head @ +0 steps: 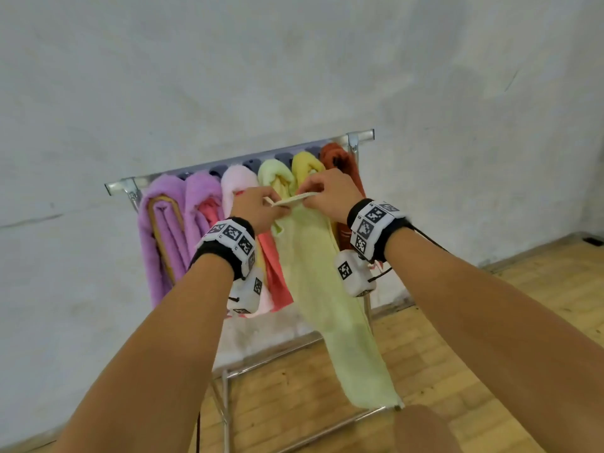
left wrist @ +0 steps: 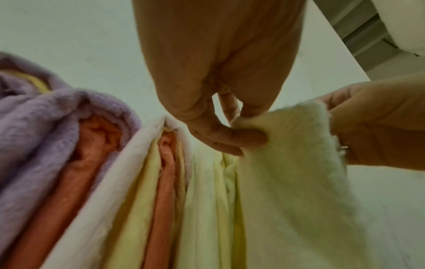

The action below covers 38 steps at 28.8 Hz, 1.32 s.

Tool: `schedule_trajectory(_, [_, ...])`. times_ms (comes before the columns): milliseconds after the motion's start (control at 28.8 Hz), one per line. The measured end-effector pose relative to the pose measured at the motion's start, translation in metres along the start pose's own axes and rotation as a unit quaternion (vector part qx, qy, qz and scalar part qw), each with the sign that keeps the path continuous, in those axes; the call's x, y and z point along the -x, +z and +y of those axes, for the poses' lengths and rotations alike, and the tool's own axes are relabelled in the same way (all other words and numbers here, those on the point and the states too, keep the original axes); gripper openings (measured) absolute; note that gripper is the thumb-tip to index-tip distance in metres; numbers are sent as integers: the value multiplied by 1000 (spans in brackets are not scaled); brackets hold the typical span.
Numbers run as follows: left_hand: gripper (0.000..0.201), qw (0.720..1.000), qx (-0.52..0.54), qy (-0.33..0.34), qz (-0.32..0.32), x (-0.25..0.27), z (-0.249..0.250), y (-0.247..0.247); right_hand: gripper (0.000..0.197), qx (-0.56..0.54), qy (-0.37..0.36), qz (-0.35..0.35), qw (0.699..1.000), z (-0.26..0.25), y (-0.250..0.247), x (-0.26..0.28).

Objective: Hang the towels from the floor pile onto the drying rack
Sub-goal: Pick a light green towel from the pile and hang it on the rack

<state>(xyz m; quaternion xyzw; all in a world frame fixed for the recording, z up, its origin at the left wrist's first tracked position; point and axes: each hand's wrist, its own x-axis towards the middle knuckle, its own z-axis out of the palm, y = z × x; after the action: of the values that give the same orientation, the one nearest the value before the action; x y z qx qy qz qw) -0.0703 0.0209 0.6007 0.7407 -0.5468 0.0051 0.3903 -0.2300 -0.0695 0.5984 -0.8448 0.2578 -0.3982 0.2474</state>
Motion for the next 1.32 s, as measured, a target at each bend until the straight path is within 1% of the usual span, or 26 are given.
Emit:
schedule_trajectory(69, [13,1000,4,-14,16,-12,7,-11,17,-2,-1,-3,1000,-6,-6,-10])
schedule_trajectory(139, [13,998,54,-31,11,-20,13,-17,19,-4,-15,-27,1000,-11,-11,-15])
schedule_trajectory(243, [14,996,84,-32,-8,-27,20,-19,13,11,-66,-76,995,-19,-16,-17])
schedule_trajectory(347, [18,991,123,-50,-19,-30,26,-16,22,49,-61,-89,993,-20,-20,-18])
schedule_trajectory(417, [22,988,138,-63,-14,-33,28,-14,22,39,-41,-98,994,-21,-20,-18])
schedule_trajectory(451, [23,986,151,-68,-12,-32,30,-13,31,21,-29,-101,994,-21,-20,-18])
schedule_trajectory(521, [19,986,150,-70,-5,-31,33,-13,57,20,-22,-102,994,-21,-17,-17])
schedule_trajectory(555, [19,989,132,-71,3,-30,35,-13,60,35,-28,-96,994,-20,-16,-17])
schedule_trajectory(590, [21,990,124,-73,6,-30,36,-13,56,52,-40,-92,994,-19,-15,-18])
schedule_trajectory(694, [29,983,161,-91,-9,-29,34,-12,35,97,-58,-104,988,-18,-16,-21])
schedule_trajectory(764, [29,986,142,-81,-4,-29,31,-13,19,119,-60,-124,983,-19,-18,-21])
schedule_trajectory(798, [28,989,127,-69,-3,-28,30,-14,17,119,-59,-125,983,-20,-18,-21])
schedule_trajectory(833, [27,991,117,-60,-1,-28,29,-16,15,101,-57,-119,986,-20,-20,-20])
schedule_trajectory(903, [25,992,120,-49,-3,-26,28,-17,14,32,-39,-101,994,-21,-22,-18])
schedule_trajectory(1007, [30,985,158,-72,-5,-23,29,-16,13,-31,-13,-105,994,-20,-24,-18])
schedule_trajectory(1041, [32,980,181,-84,-7,-22,29,-15,13,-36,-12,-106,994,-21,-24,-18])
schedule_trajectory(1111, [32,970,225,-93,-4,-21,29,-12,6,-36,-7,-107,994,-23,-27,-19])
schedule_trajectory(1180, [31,959,272,-84,-4,-19,31,-10,17,-34,-6,-97,995,-23,-29,-22])
schedule_trajectory(1215, [27,951,298,-84,-4,-17,33,-9,15,-39,2,-84,996,-23,-30,-24])
schedule_trajectory(1250, [21,940,329,-94,-5,-15,35,-8,10,-54,8,-66,996,-23,-31,-24])
schedule_trajectory(1319, [9,903,412,-123,-20,-8,37,-6,12,-98,27,-28,994,-20,-32,-28])
